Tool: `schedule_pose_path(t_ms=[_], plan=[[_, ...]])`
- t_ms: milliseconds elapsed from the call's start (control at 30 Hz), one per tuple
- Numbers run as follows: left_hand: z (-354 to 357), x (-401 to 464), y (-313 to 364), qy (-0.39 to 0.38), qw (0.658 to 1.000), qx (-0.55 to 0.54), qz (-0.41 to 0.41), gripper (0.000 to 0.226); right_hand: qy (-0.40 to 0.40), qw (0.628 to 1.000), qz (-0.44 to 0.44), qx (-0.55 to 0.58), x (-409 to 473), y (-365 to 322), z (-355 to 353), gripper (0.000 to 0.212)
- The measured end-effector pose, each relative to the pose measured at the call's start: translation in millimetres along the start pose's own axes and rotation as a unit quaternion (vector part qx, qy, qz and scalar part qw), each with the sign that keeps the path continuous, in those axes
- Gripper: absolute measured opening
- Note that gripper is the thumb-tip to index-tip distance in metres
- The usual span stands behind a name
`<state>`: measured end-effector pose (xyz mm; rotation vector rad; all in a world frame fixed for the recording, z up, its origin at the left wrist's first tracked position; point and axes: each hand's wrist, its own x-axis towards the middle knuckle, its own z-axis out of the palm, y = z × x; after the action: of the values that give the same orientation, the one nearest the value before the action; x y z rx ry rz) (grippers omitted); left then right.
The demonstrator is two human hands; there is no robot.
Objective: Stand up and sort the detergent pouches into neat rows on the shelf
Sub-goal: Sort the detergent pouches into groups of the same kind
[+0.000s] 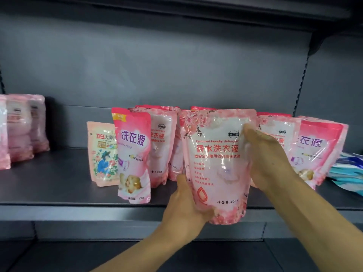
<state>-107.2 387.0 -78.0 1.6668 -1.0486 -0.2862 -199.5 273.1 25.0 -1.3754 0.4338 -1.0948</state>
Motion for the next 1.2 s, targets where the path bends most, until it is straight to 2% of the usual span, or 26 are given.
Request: schedule_pose_path(t_ms=[267,600,667,733,900,1000,1200], plan=[[-106.7,-62.6,-6.2,0.035,0.999,-0.012,-0.023,0.058,-0.106,0.992,0.043,0.043,-53.2,-15.8,92.6,0.028],[-288.6,-114.1,-70.2,0.122,0.988,0.077,-0.060,0.017,-0.151,0.982,0.086,0.081,-93.7,8.2,266.4,0.024],[-317.9,-118.1,-83.7,0.139,0.984,0.083,-0.070,0.022,-0.152,0.982,0.091,0.064,-99.6,15.3,296.4,0.023],[-343.3,-119.5,-93.9,0.154,0.981,0.080,-0.089,0.026,-0.157,0.981,0.095,0.065,-102.9,21.4,324.6,0.024],[-401.7,-105.6,-119.9,0.174,0.969,0.120,-0.126,0.015,-0.167,0.978,0.102,0.070,-93.8,40.7,384.6,0.026],[-430.6,-89.7,-135.2,0.193,0.961,0.141,-0.138,0.007,-0.195,0.973,0.101,0.075,-83.1,52.0,414.3,0.025],[-474.9,-62.6,-167.6,0.235,0.944,0.163,-0.164,0.010,-0.247,0.962,0.087,0.079,-63.0,75.8,472.0,0.026]])
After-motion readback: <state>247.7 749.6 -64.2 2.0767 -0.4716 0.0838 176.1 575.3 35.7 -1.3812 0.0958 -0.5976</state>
